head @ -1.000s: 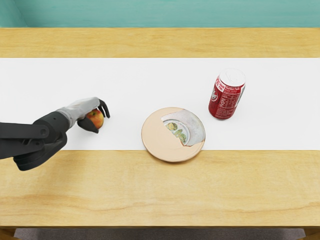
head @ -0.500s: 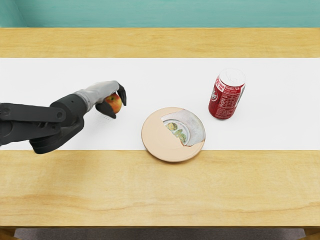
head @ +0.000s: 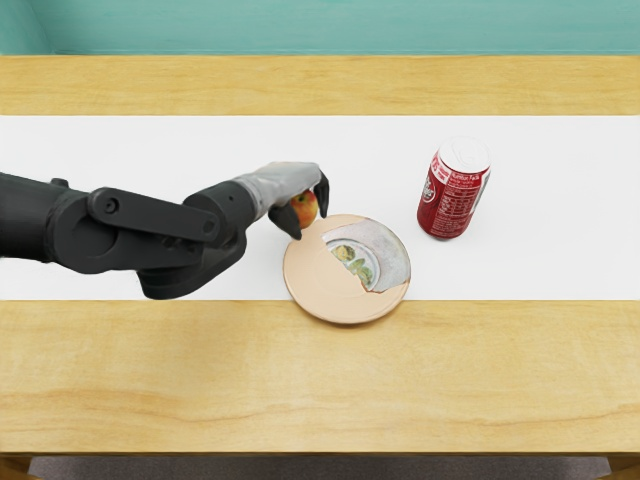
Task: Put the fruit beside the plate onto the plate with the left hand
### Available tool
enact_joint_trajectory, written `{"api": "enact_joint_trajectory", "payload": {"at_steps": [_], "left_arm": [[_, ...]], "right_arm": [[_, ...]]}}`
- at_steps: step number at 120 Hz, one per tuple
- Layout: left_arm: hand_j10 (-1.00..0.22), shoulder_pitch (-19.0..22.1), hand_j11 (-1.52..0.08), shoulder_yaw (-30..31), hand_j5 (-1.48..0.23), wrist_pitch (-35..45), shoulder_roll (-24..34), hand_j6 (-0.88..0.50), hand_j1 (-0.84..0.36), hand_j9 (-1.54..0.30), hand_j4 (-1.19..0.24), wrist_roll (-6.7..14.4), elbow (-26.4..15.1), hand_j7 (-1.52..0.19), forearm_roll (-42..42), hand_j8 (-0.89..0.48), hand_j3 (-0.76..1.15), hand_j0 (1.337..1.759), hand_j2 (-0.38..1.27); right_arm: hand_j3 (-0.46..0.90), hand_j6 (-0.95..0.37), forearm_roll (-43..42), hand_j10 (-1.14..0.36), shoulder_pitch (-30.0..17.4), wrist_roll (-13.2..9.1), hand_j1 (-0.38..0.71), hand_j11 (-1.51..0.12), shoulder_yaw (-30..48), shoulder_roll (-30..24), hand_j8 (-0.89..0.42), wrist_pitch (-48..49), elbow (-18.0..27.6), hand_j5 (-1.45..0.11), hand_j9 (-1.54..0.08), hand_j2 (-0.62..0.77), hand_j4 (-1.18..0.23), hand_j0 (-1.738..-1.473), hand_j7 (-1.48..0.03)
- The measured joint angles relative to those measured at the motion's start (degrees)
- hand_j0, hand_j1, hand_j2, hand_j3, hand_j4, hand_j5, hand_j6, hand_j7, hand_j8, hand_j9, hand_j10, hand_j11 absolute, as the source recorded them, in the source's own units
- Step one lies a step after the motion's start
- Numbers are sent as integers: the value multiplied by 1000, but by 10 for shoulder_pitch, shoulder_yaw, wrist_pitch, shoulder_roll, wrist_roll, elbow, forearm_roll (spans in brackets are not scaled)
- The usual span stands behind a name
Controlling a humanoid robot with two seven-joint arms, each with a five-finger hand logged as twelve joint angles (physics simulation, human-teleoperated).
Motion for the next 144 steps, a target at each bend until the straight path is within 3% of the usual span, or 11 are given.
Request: {"api": "enact_joint_trajectory", "payload": {"at_steps": [31, 74, 84, 107, 132, 144], "left_arm": [[-494, -11, -1012, 5, -1036, 0, -55, -369, -330, -992, -716, 0, -1, -1016, -30, -305, 0, 1649, 265], [-526, 7, -996, 4, -999, -13, -72, -409, -291, -970, -713, 0, -4, -980, -35, -337, 0, 1649, 220], [-568, 10, -873, 4, -877, -14, -72, -434, -249, -852, -631, -2, -3, -861, -36, -356, 0, 1651, 184], [-375, 3, -540, 2, -542, -16, -67, -323, -68, -532, -400, -5, -2, -536, -43, -292, 0, 1655, 103], [-295, -8, -403, -24, -403, -44, -20, -277, 7, -400, -304, -5, -3, -401, -43, -266, 0, 1657, 70], [-278, -7, -373, -50, -373, -85, 39, -267, 23, -371, -284, -5, -8, -372, -44, -260, 0, 1657, 62]], "right_arm": [[0, -32, 0, -33, 0, 0, -310, -43, 0, 0, -33, 0, 0, -43, -43, -7, -33, -1658, -43], [0, -32, 0, -33, 0, 0, -310, -42, 0, 0, -32, 0, 0, -42, -42, -7, -33, -1658, -42], [0, -32, 0, -32, 0, 0, -310, -42, 0, 0, -32, 0, 0, -42, -42, -7, -32, -1658, -42], [0, -32, 0, -33, 0, 0, -310, -42, 0, 0, -32, 0, 0, -42, -42, -7, -33, -1658, -42], [0, -32, 0, -32, 0, 0, -310, -42, 0, 0, -32, 0, 0, -42, -42, -7, -32, -1658, -42], [0, -32, 0, -33, 0, 0, -310, -42, 0, 0, -33, 0, 0, -42, -42, -7, -33, -1658, -42]]}}
